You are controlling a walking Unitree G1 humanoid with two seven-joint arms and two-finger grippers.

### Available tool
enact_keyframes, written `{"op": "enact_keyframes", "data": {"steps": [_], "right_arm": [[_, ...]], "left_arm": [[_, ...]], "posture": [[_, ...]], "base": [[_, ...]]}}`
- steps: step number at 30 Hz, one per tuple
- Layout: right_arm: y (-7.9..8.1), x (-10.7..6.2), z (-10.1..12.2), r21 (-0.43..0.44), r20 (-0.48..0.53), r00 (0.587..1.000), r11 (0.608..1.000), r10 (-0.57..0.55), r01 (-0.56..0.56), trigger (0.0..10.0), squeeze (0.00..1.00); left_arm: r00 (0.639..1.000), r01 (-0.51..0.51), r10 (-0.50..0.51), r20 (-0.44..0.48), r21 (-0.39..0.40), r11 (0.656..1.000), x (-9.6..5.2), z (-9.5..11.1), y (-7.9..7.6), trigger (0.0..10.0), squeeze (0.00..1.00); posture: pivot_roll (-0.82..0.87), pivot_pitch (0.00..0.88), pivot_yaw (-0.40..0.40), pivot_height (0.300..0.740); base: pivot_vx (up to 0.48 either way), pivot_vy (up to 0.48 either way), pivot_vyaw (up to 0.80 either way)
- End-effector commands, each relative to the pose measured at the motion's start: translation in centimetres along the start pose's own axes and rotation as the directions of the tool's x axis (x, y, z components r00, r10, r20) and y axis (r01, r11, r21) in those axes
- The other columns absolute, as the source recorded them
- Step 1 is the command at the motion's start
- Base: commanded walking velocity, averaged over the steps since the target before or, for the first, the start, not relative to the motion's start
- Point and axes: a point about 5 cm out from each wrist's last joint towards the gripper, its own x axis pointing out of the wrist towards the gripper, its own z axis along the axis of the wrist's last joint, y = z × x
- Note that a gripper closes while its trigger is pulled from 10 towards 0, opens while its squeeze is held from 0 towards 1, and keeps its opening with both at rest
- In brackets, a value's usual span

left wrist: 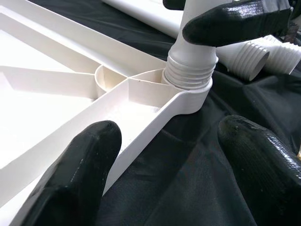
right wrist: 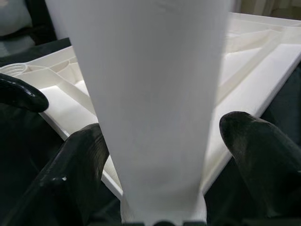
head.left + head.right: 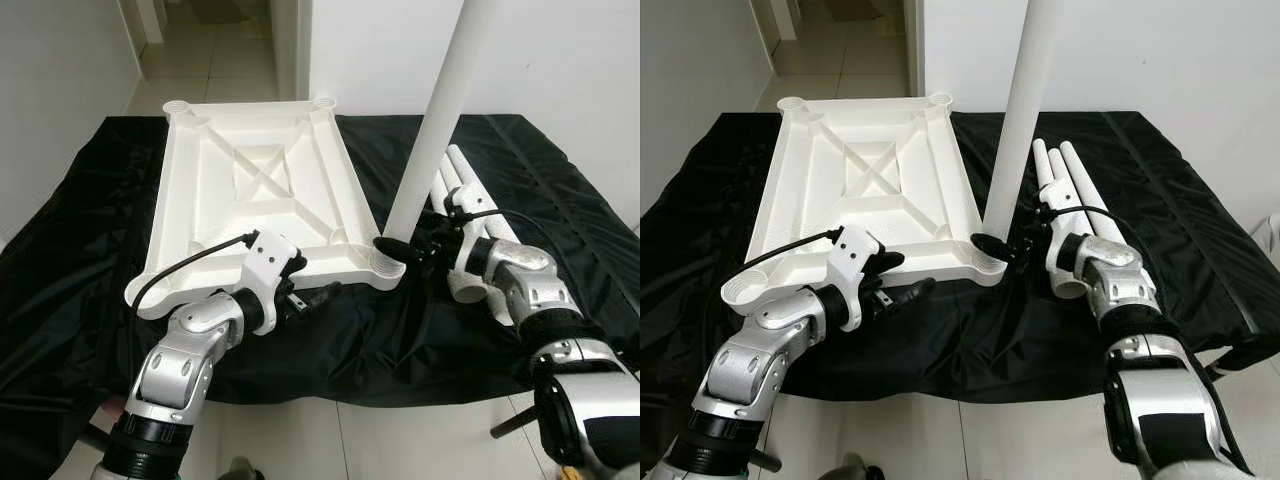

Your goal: Building children table

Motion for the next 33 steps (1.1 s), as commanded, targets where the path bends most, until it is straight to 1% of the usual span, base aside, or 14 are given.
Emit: {"op": "enact_keyframes", "data": {"steps": [1, 2, 3, 4, 6, 14, 18, 22, 23, 24, 26, 28, 30, 33], "right_arm": [[0.1, 0.2, -0.1, -0.012, -0.016, 1.000, 1.000, 0.015, -0.016, 8.9, 0.00], [0.1, 0.3, -0.2, -0.011, -0.025, 1.000, 1.000, 0.017, -0.017, 3.0, 0.00], [0.1, 0.3, -0.2, -0.011, -0.025, 1.000, 1.000, 0.017, -0.017, 3.0, 0.00], [0.1, 0.4, -0.4, -0.011, -0.035, 0.999, 1.000, 0.016, -0.016, 0.0, 0.00], [0.2, 0.5, -0.7, -0.008, -0.057, 0.998, 1.000, 0.015, -0.015, 0.0, 0.00], [0.4, 0.5, -1.5, 0.019, -0.075, 0.997, 1.000, 0.009, -0.008, 0.0, 0.00], [0.2, 0.2, -2.1, 0.013, -0.106, 0.994, 0.999, -0.030, 0.032, 0.0, 0.00], [0.2, 0.4, -2.3, 0.040, -0.080, 0.989, 0.991, -0.125, 0.129, 0.0, 0.00], [0.2, 0.4, -2.3, 0.040, -0.080, 0.989, 0.991, -0.125, 0.129, 0.0, 0.00], [0.3, 0.7, -2.4, 0.049, -0.066, 0.983, 0.983, -0.173, 0.176, 0.0, 0.00], [0.4, 0.8, -2.4, 0.057, -0.058, 0.980, 0.979, -0.190, 0.193, 0.0, 0.00], [0.8, 1.3, -2.4, 0.070, -0.030, 0.971, 0.968, -0.238, 0.240, 0.0, 0.00], [1.1, 1.5, -2.4, 0.074, -0.015, 0.969, 0.966, -0.249, 0.249, 0.0, 0.00], [2.5, 2.5, -2.7, 0.112, 0.007, 0.947, 0.941, -0.322, 0.319, 0.0, 0.00]], "left_arm": [[1.000, 0.000, 0.000, 0.002, -0.002, 1.000, -0.2, 0.2, -0.1, 10.0, 0.00], [1.000, 0.001, -0.001, 0.001, -0.002, 1.000, -0.2, 0.2, -0.1, 10.0, 0.00], [1.000, 0.001, -0.001, 0.001, -0.002, 1.000, -0.2, 0.2, -0.1, 10.0, 0.00], [1.000, 0.001, -0.001, 0.000, -0.003, 1.000, -0.3, 0.1, -0.1, 10.0, 0.00], [1.000, 0.000, 0.000, -0.002, -0.005, 1.000, -0.3, 0.1, -0.2, 10.0, 0.00], [1.000, 0.002, -0.002, -0.004, -0.012, 1.000, -0.3, 0.0, -0.4, 10.0, 0.00], [1.000, 0.006, -0.006, -0.004, -0.018, 1.000, -0.3, 0.0, -0.5, 10.0, 0.00], [1.000, 0.012, -0.012, -0.004, -0.021, 1.000, -0.1, -0.1, -0.7, 10.0, 0.00], [1.000, 0.012, -0.012, -0.004, -0.021, 1.000, -0.1, -0.1, -0.7, 10.0, 0.00], [1.000, 0.015, -0.015, -0.004, -0.022, 1.000, -0.1, -0.1, -0.8, 10.0, 0.00], [1.000, 0.015, -0.016, -0.004, -0.022, 1.000, -0.1, -0.1, -0.8, 10.0, 0.00], [1.000, 0.018, -0.018, -0.005, -0.022, 1.000, -0.1, -0.1, -0.8, 10.0, 0.00], [1.000, 0.018, -0.018, -0.005, -0.023, 1.000, -0.1, -0.1, -0.9, 10.0, 0.00], [1.000, 0.019, -0.020, -0.005, -0.025, 0.999, -0.1, -0.2, -1.0, 10.0, 0.00]], "posture": [[-0.01, 0.040, 0.032, 0.740], [-0.01, 0.041, 0.032, 0.740], [-0.01, 0.041, 0.032, 0.740], [-0.01, 0.041, 0.032, 0.740], [-0.01, 0.044, 0.034, 0.740], [-0.02, 0.050, 0.035, 0.740], [-0.02, 0.051, 0.036, 0.740], [-0.03, 0.051, 0.032, 0.740], [-0.03, 0.051, 0.032, 0.740], [-0.03, 0.052, 0.029, 0.740], [-0.03, 0.052, 0.029, 0.740], [-0.03, 0.051, 0.027, 0.740], [-0.03, 0.049, 0.023, 0.740], [-0.03, 0.047, 0.016, 0.740]], "base": [[0.000, 0.000, 0.00], [0.000, 0.000, 0.00], [0.000, 0.000, 0.00], [0.000, 0.000, 0.00], [0.000, 0.000, 0.00], [0.000, 0.000, 0.00], [0.000, 0.000, 0.00], [0.000, 0.000, 0.00], [0.000, 0.000, 0.00], [0.000, 0.000, 0.00], [0.000, 0.000, 0.00], [0.000, 0.000, 0.00], [0.000, 0.000, 0.00], [0.000, 0.000, 0.00]]}}
